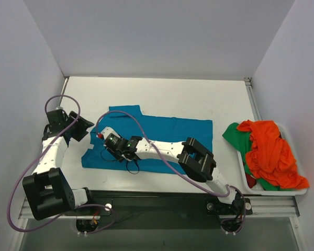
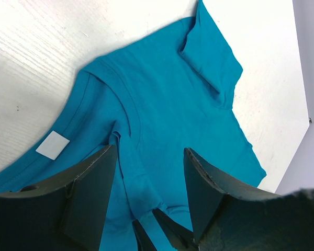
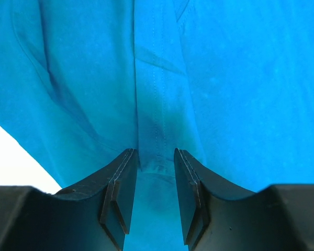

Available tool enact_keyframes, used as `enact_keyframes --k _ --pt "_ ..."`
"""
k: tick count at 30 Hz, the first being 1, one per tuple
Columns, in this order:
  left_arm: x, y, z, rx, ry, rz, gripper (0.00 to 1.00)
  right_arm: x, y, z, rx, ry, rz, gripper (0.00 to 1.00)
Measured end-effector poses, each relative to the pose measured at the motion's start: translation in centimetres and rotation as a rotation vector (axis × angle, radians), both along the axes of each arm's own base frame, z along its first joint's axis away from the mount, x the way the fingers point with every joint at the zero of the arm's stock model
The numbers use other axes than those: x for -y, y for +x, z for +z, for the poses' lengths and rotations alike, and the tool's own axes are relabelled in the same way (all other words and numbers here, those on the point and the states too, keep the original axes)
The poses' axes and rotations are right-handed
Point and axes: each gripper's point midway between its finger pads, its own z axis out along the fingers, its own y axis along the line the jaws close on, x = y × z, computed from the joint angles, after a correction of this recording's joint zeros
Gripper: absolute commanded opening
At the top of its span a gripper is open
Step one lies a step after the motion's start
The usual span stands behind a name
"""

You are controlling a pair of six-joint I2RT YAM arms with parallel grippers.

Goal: Fold and stack the t-shirts
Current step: Fold the flattened tshirt in 1/3 of the way

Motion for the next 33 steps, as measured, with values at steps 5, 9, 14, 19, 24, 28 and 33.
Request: enact_keyframes --k 5,9,14,19,24,28,33 --pt "-0.1 0.0 0.0 0.000 0.000 0.004 0.64 0.1 -0.2 -0.3 -0.008 -0.003 0.003 0.34" --pt "-0.3 0.0 0.0 -0.001 -0.001 0.008 0.64 0.1 -0.2 -0.3 -0.008 -0.004 0.004 0.33" --pt "-0.3 0.0 -0.1 -0.003 -0.004 0.009 0.64 0.1 -0.2 -0.3 -0.009 -0.004 0.004 0.33" --pt "-0.4 0.0 -0.1 -0.003 -0.005 0.011 0.64 0.1 -0.3 -0.5 -0.014 -0.005 0.007 0.34" --pt "-0.4 0.0 -0.1 -0.004 -0.005 0.011 0.64 0.2 -0.6 -1.0 -0.028 -0.012 0.014 0.33" --pt "-0.6 0.0 -0.2 -0.007 -0.008 0.016 0.64 0.4 -0.7 -1.8 -0.035 -0.027 0.014 0.32" --pt "-0.6 0.0 -0.3 -0.007 -0.009 0.016 0.64 0.5 -0.4 -2.1 -0.037 -0.026 0.006 0.18"
